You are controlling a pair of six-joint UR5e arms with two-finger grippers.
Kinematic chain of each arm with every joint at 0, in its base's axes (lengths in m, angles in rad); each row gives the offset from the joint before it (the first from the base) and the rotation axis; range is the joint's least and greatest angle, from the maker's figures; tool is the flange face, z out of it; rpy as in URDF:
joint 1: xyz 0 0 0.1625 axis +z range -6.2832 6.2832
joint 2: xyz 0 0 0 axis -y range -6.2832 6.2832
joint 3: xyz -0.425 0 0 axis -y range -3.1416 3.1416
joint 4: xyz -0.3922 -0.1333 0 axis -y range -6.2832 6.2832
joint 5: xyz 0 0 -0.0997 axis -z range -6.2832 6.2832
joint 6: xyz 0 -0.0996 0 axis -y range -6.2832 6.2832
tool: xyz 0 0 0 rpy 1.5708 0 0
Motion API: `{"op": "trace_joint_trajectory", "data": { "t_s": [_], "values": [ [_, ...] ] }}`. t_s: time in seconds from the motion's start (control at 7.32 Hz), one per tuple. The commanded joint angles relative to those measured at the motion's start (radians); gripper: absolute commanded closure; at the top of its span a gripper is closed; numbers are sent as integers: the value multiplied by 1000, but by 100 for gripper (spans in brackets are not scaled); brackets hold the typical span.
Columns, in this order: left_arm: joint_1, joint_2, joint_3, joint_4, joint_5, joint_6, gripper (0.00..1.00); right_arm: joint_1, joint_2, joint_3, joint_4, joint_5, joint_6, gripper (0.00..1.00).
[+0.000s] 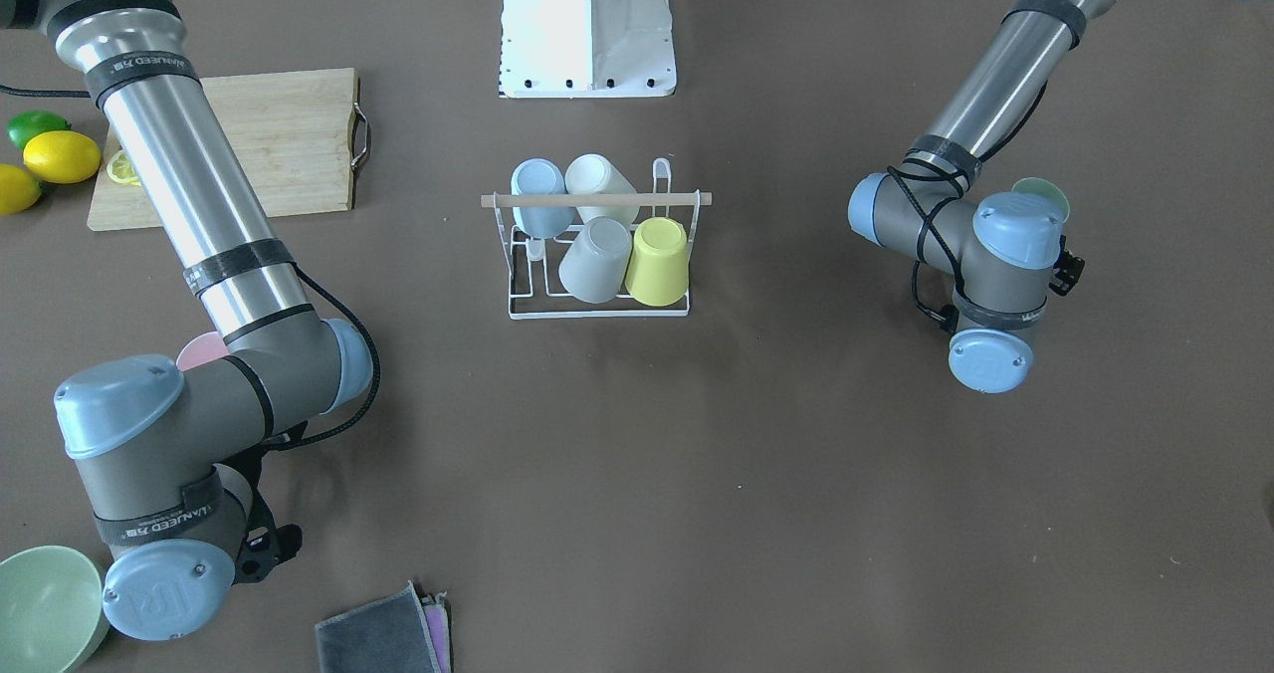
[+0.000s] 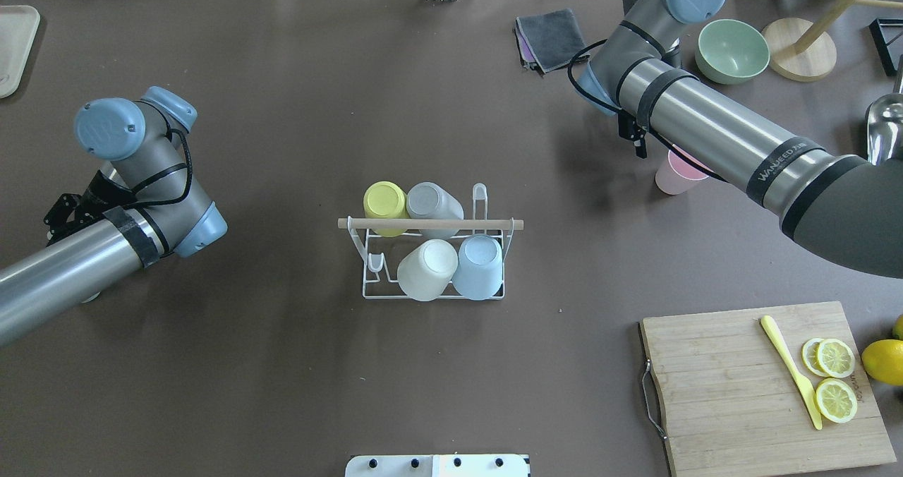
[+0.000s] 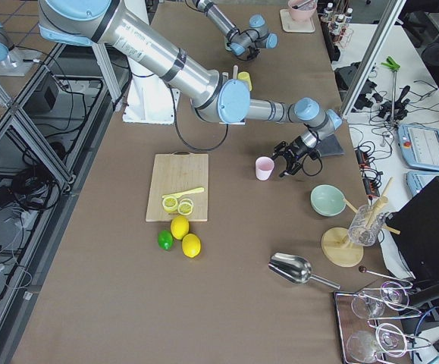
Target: Place cup on cup holder
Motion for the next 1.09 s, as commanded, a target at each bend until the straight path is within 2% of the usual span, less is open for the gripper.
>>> {"op": "trace_joint_trajectory", "data": {
  "t_s": [0.0,0.55,0.82,0.96],
  "values": [
    [8,8,-1,6,5,1,2,-13,7,-30,-1,-2,-3,0],
    [12,5,-21,28,33,1,4,-24,23,-87,-2,-22,-32,0],
    [12,9,-41,51,33,1,11,-24,38,-111,-4,-35,-43,0],
    [18,15,-56,51,35,1,11,-24,39,-121,-4,-35,-44,0]
  ]
}}
